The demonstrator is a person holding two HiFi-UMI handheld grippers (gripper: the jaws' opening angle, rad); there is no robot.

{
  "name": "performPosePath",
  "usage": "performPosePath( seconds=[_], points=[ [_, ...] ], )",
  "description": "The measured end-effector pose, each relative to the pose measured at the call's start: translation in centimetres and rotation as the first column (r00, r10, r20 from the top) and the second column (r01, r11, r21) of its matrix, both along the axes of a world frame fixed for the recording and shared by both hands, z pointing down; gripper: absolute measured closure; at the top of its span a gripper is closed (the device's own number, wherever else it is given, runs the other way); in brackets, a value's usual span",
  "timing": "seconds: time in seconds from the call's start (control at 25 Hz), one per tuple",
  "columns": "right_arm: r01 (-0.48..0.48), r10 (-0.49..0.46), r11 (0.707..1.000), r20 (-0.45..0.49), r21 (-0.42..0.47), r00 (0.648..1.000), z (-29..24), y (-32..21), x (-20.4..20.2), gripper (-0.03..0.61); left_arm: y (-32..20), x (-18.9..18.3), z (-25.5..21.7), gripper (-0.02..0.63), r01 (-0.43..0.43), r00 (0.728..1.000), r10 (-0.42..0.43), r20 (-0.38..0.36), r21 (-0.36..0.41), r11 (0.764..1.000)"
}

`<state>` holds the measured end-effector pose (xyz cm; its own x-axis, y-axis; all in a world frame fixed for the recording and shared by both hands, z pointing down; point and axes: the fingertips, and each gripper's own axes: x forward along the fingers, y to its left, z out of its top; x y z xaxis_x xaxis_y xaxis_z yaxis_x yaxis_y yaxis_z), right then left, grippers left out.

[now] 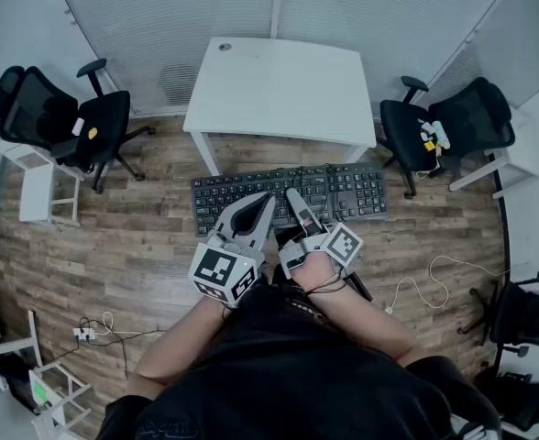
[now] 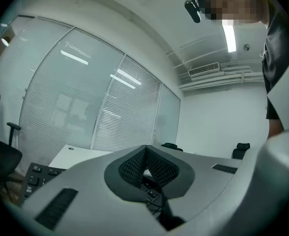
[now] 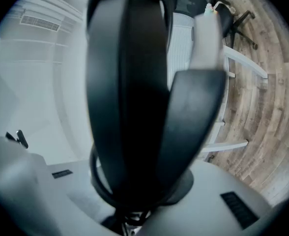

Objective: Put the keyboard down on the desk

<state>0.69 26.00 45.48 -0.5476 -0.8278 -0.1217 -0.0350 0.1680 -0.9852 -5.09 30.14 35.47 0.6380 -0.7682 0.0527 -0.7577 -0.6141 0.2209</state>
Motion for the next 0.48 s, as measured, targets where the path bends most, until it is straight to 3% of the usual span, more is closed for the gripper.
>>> performPosePath(
  seconds=[0.48],
  points=[
    [0.026,-0.026,0.999,0.004,0.037,1.0,-0.45,0.22,0.03,0.48,0.23,0.01,0.36,0.598,0.024,1.0,-0.024,0.0,-0.005,1.0]
  ],
)
